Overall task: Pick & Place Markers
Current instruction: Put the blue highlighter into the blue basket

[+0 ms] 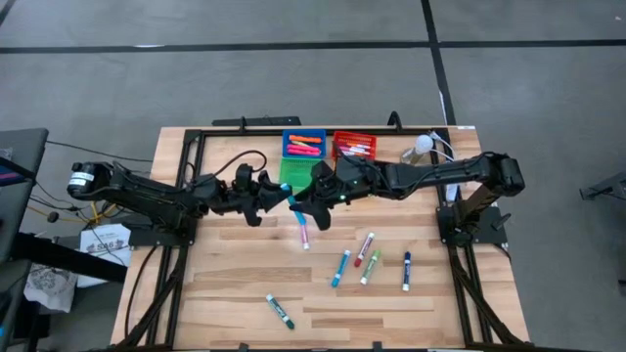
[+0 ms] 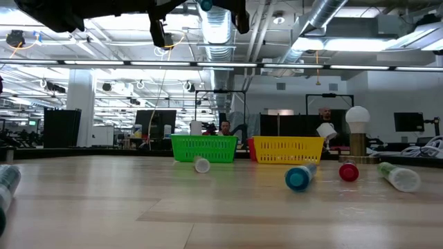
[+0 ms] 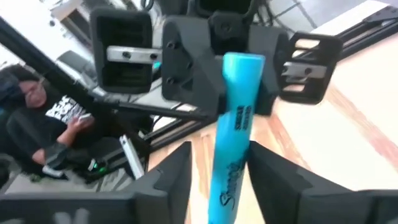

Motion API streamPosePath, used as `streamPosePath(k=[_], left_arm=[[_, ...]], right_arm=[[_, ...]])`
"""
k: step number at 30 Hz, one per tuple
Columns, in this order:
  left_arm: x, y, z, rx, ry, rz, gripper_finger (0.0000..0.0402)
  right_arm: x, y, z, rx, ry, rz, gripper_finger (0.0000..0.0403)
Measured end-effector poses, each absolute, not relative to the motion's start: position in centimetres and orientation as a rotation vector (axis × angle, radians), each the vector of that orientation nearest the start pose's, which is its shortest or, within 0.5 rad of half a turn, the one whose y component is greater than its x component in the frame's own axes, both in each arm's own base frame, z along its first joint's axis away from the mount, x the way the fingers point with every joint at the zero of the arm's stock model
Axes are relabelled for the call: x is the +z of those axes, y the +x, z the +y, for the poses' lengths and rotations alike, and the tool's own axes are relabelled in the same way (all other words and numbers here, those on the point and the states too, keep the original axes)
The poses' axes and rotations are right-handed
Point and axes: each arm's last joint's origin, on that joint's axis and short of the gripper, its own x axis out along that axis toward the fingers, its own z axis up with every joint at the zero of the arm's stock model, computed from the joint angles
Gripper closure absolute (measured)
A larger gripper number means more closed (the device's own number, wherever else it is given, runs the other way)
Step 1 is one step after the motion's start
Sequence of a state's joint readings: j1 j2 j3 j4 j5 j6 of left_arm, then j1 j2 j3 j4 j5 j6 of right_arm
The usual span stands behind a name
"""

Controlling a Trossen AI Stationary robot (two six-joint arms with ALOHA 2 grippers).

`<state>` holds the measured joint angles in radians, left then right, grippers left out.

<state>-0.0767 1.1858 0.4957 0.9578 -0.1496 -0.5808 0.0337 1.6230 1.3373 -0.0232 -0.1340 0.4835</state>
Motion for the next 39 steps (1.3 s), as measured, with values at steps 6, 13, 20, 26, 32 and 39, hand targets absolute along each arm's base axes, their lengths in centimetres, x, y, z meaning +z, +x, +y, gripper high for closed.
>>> streamPosePath(k=[6, 13, 20, 26, 32, 39], left_arm=[[26.4, 24.1, -1.2, 0.009, -0.607, -0.286, 0.033], [26.2, 24.1, -1.1, 0.033, -0.599, -0.267, 0.033], [25.6, 24.2, -1.2, 0.038, -0.595, -0.208, 0.033], [25.6, 24.3, -0.1, 0.074, -0.566, -0.21, 0.033], [25.9, 24.4, 1.8, 0.083, -0.5, -0.145, 0.033], [28.6, 25.5, 4.4, 0.157, -0.336, 0.072, 0.033]], right_arm=[[31.9, 37.4, 0.5, 0.161, 0.512, 0.447, 0.0204], [30.6, 36.6, -1.6, 0.076, 0.53, 0.597, 0.0184], [30.2, 35.8, -2.0, 0.067, 0.422, 0.657, 0.0183], [30.8, 34.2, -1.7, 0.05, 0.347, 0.726, 0.0186], [32.4, 31.8, -2.1, -0.2, 0.245, 0.737, 0.0187], [34.1, 28.9, -1.9, -0.183, 0.145, 0.656, 0.0187]])
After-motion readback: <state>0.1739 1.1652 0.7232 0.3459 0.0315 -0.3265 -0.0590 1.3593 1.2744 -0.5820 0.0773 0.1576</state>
